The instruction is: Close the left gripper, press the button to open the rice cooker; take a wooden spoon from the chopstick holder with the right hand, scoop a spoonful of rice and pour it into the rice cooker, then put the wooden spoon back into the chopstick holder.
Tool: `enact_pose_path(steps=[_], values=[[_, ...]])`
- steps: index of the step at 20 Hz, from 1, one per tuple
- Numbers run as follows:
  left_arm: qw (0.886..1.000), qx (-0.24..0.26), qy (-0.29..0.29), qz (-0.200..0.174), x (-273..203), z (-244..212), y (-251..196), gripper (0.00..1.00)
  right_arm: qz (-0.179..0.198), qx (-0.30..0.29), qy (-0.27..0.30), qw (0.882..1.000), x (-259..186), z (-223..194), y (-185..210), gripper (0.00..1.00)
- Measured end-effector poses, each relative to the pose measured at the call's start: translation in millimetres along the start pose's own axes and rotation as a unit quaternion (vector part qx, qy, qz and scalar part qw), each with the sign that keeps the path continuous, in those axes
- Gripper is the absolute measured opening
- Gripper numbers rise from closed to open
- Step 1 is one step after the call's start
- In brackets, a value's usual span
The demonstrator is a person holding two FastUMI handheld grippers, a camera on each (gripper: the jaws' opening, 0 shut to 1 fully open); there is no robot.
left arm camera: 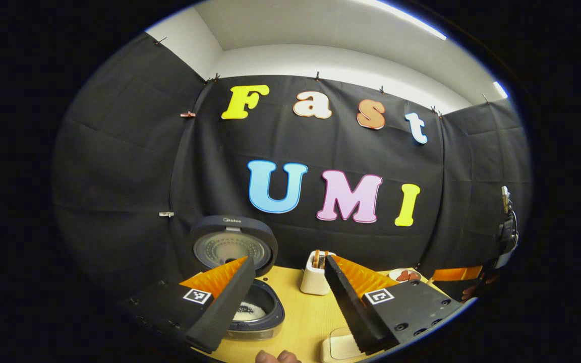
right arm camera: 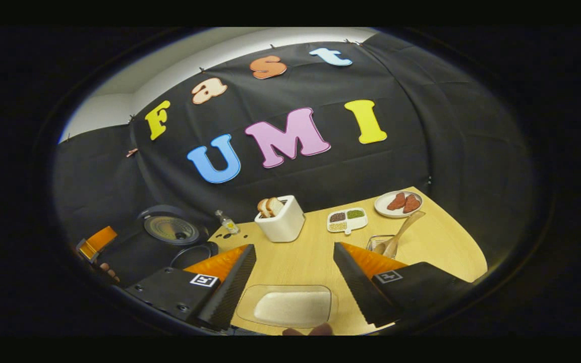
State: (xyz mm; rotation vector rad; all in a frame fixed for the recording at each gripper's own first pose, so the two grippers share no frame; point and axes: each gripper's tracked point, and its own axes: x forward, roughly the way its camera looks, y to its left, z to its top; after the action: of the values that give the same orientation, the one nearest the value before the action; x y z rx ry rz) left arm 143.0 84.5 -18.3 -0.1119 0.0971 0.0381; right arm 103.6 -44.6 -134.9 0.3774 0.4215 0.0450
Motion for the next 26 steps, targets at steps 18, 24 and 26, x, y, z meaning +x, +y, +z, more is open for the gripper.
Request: enact_pose_path(steps=[18, 24, 26], values=[[0.996, 0.050, -0.002, 0.071, 189, 39, 108, 0.94, 0.015, -0.036, 0.062, 0.997, -46, -58, 59, 0.96], [0.992, 0.057, 0.062, 0.098, 226, 13, 128, 0.94, 0.011, -0.029, 0.074, 0.997, -49, -67, 54, 0.96], [0.990, 0.037, 0.079, 0.115, 223, 2, 133, 0.94, 0.010, -0.023, 0.079, 0.997, -49, -71, 53, 0.96]])
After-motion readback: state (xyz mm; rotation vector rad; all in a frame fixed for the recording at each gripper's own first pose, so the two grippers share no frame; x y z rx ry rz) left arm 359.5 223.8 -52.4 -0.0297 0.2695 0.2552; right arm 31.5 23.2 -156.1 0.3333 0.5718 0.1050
